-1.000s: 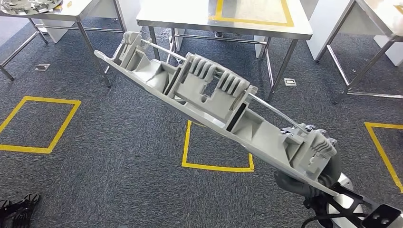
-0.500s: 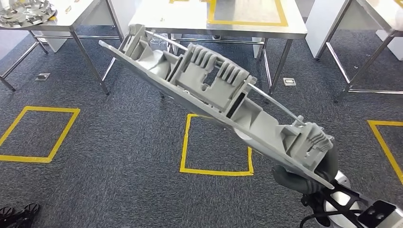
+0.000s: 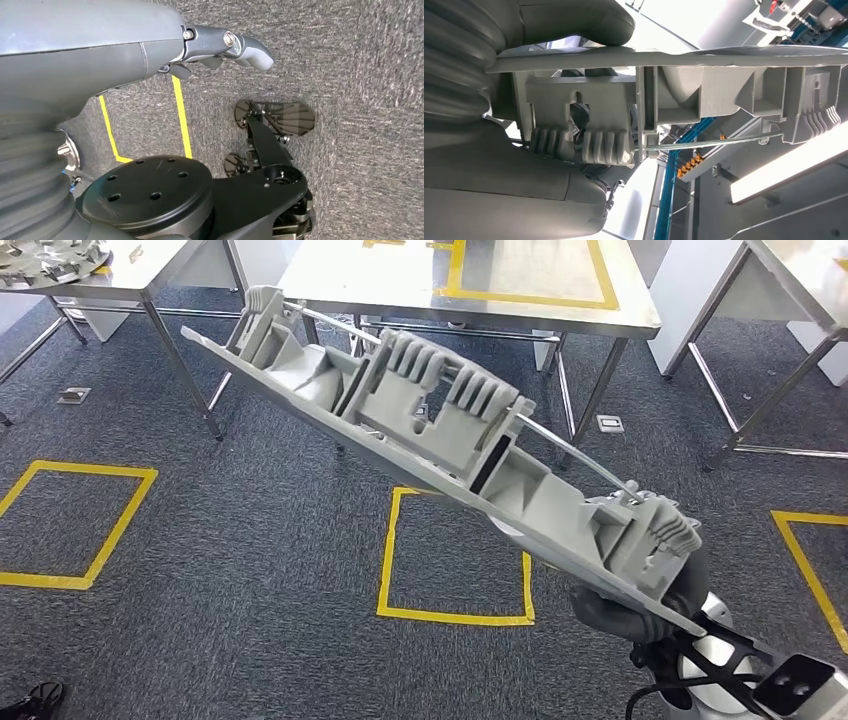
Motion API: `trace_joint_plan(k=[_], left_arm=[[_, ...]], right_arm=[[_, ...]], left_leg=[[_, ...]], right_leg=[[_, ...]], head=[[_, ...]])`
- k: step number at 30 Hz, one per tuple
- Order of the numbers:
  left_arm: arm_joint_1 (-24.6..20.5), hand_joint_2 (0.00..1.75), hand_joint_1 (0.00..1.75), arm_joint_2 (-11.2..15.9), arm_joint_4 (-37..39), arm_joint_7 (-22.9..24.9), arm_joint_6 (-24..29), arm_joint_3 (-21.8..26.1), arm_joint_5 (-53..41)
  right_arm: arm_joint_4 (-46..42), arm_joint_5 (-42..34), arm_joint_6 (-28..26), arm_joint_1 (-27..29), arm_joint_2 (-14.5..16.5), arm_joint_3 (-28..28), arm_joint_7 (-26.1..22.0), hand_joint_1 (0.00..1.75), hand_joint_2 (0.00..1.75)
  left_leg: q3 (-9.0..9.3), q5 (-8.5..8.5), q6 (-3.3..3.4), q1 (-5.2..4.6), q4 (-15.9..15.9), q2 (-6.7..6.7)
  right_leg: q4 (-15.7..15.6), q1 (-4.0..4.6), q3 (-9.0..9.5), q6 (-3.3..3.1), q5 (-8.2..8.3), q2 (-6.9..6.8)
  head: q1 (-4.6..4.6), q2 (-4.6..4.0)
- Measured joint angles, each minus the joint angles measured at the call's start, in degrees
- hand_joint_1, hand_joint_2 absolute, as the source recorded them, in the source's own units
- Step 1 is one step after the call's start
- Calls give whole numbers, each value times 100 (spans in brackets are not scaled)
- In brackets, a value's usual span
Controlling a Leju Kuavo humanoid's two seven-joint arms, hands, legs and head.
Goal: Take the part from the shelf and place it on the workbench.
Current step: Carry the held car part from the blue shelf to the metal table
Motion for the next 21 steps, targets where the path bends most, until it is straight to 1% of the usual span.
trace_joint_plan(k=[1,2,3,5,6,7,8,9,10,11,12,13,15,16,17,18,19,20,21], left_arm=[[7,175,0,-1,1,1,0,0,0],[14,175,0,-1,2,1,0,0,0],[19,175,0,-2,3,-1,0,0,0],[19,175,0,-4,4,-7,0,0,-1],[14,175,0,-5,6,-11,-1,0,-2],[9,175,0,-5,7,-13,-1,0,-4],[9,175,0,-5,8,-16,-2,0,-7],[9,175,0,-5,7,-17,-3,0,-9],[10,175,0,-3,5,-17,-4,0,-10],[11,175,0,-2,4,-18,-4,0,-11],[4,175,0,-2,4,-17,-4,0,-13],[-3,175,0,-2,3,-18,-4,0,-14],[-4,175,0,-4,4,-14,-4,0,-16],[5,175,0,-4,6,-11,-4,0,-18],[16,175,0,-4,8,-7,-4,0,-20],[24,175,0,-3,10,-4,-4,0,-25],[28,175,0,-1,12,-3,-4,0,-30],[33,175,0,3,16,-3,-4,0,-35],[36,175,0,6,22,-3,-2,0,-42]], right_arm=[[0,-1,-3,5,-1,2,1,175,175],[0,5,-7,9,-2,4,3,175,175],[0,13,-11,11,-2,5,5,175,175],[0,29,-22,15,-3,8,5,175,175],[0,32,-29,17,-3,11,4,175,175],[-1,32,-40,24,-3,15,2,175,175],[-3,31,-54,32,-3,20,0,175,175],[-4,30,-68,41,-4,23,2,175,175],[-5,30,-81,50,-5,24,5,175,175],[-6,29,-92,53,-7,25,9,175,175],[-6,27,-98,51,-9,25,10,175,175],[-7,24,-101,50,-10,25,7,175,175],[-7,19,-103,48,-11,26,-1,175,175],[-7,21,-105,56,-11,27,-1,175,175],[-7,25,-110,66,-13,27,1,175,175],[-7,28,-114,75,-13,27,4,175,175],[-7,31,-118,84,-14,27,5,175,175],[-7,32,-123,87,-14,27,4,175,175],[-7,33,-128,92,-14,27,3,175,175]], left_leg=[[40,-40,-6,0,0,0],[95,-85,-13,0,1,-1],[165,-135,-23,0,1,-1],[315,-242,-51,-1,1,0],[367,-289,-76,-6,2,-2],[400,-330,-111,-12,-7,-1],[431,-355,-151,-18,-5,2],[463,-367,-191,-23,-5,4],[480,-378,-223,-22,21,10],[466,-380,-246,-20,122,11],[370,-407,-266,-15,311,11],[191,-479,-283,-10,609,11],[-286,-748,-319,-7,1311,10],[-493,-867,-328,-7,1550,11],[-622,-898,-329,-8,1621,11],[-661,-800,-321,-9,1501,11],[-614,-570,-302,-12,1202,10],[-531,-242,-274,-18,807,10],[-460,9,-244,-32,464,9]], right_leg=[[226,-6,-203,7,-34,-1],[260,-10,-316,10,50,-3],[79,-13,-320,4,255,-7],[-664,-9,-118,-30,811,-26],[-974,7,-25,-56,939,-42],[-1162,25,35,-91,1010,-54],[-1233,41,59,-132,999,-60],[-1246,49,84,-173,960,-56],[-1268,40,133,-214,986,-44],[-1290,28,190,-254,974,-37],[-1306,18,250,-290,950,-32],[-1320,12,304,-320,920,-31],[-1323,19,388,-361,840,-24],[-1323,23,438,-367,796,-15],[-1322,27,499,-368,746,-3],[-1322,30,570,-365,693,8],[-1322,32,649,-357,635,14],[-1322,34,713,-344,577,16],[-1313,41,766,-324,521,22]], head=[[4,0],[9,0],[15,0],[26,0],[31,0],[33,0],[33,0],[30,0],[26,0],[21,0],[10,0],[-2,0],[-25,0],[-31,0],[-34,0],[-39,0],[-43,0],[-46,0],[-51,0]])
